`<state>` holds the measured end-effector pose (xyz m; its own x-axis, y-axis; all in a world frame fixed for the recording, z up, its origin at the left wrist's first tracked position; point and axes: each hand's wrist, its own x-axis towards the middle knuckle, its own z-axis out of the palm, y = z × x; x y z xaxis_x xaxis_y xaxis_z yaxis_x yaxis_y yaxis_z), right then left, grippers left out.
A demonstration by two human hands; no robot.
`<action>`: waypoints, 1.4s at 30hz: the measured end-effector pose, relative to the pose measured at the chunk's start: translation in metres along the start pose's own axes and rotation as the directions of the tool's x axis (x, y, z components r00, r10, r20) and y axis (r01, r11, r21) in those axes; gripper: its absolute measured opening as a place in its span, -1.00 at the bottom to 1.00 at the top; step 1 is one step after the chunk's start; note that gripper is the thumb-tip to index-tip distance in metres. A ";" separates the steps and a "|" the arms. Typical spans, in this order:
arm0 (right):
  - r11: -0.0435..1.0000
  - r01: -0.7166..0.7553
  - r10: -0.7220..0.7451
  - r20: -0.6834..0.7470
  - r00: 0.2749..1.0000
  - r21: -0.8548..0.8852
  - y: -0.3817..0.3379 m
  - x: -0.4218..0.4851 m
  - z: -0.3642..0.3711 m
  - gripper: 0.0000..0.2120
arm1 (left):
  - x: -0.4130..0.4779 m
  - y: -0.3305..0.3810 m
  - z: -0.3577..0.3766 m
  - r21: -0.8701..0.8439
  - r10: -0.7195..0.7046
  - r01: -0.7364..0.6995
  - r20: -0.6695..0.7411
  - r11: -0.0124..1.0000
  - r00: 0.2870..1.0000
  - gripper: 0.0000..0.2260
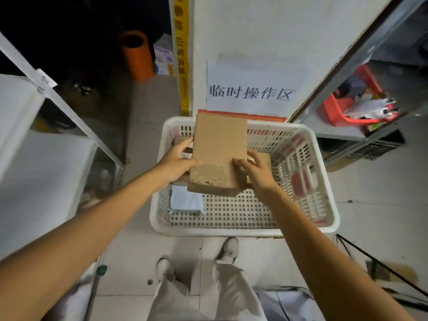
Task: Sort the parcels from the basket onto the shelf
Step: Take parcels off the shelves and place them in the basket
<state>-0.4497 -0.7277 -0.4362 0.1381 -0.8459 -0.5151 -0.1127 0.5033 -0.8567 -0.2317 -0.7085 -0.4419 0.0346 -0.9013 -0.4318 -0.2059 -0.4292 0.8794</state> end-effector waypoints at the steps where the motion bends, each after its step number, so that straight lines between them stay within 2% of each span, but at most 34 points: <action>1: 1.000 -0.017 0.017 -0.005 1.000 0.007 0.003 0.009 -0.013 -0.62 | 0.009 0.001 0.012 0.013 -0.009 0.008 0.012 1.000 1.000 -0.33; 5: 0.997 -0.074 0.074 0.012 0.997 0.031 0.021 0.054 -0.052 -0.67 | 0.043 -0.008 0.058 -0.023 -0.030 0.031 0.054 0.999 0.998 -0.15; 9: 0.988 -0.138 0.136 0.028 0.990 0.065 0.043 0.106 -0.065 -0.65 | 0.077 -0.030 0.088 0.119 -0.063 0.052 0.096 0.992 0.993 -0.05; 14: 0.976 -0.214 0.211 0.046 0.976 0.051 0.083 0.159 -0.073 -0.61 | 0.122 -0.075 0.102 0.160 -0.085 0.075 0.052 0.984 0.995 -0.11; 18: 0.974 -0.219 0.218 0.031 0.975 0.052 0.111 0.197 -0.070 -0.60 | 0.155 -0.109 0.104 0.302 -0.048 0.025 0.072 0.953 0.996 -0.20; 20: 0.977 -0.209 0.208 0.010 0.978 0.051 0.123 0.214 -0.061 -0.62 | 0.168 -0.126 0.101 0.493 0.044 -0.051 0.026 0.869 0.999 -0.23; 23: 0.984 -0.175 0.176 -0.036 0.984 0.020 0.144 0.233 -0.051 -0.59 | 0.185 -0.148 0.100 0.763 0.106 -0.105 0.048 0.638 0.993 -0.24; 27: 0.991 -0.092 0.092 -0.013 0.996 -0.094 0.166 0.235 -0.047 -0.51 | 0.188 -0.170 0.095 0.844 0.202 -0.173 0.079 0.508 0.976 -0.34; 31: 0.972 -0.081 0.064 -0.081 0.995 -0.219 0.166 0.237 -0.048 -0.46 | 0.182 -0.177 0.094 0.895 0.189 -0.209 0.144 0.394 0.972 -0.38; 33: 0.965 -0.086 0.064 -0.095 0.993 -0.246 0.164 0.238 -0.048 -0.44 | 0.182 -0.175 0.094 0.898 0.197 -0.227 0.161 0.376 0.967 -0.41; 36: 0.975 -0.118 0.099 -0.108 0.989 -0.186 0.164 0.239 -0.047 -0.47 | 0.183 -0.175 0.092 0.886 0.231 -0.282 0.207 0.367 0.951 -0.42; 38: 0.981 -0.137 0.119 -0.126 0.985 -0.140 0.166 0.239 -0.044 -0.51 | 0.183 -0.176 0.093 0.885 0.208 -0.280 0.214 0.373 0.954 -0.40; 42: 0.976 -0.140 0.118 -0.138 0.983 -0.168 0.169 0.233 -0.038 -0.52 | 0.183 -0.175 0.091 0.870 0.162 -0.275 0.228 0.409 0.960 -0.36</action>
<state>-0.4740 -0.8470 -0.7000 -0.0136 -0.7969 -0.6039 -0.2944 0.5804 -0.7593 -0.2781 -0.7933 -0.6926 -0.2228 -0.9216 -0.3179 -0.9446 0.1235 0.3041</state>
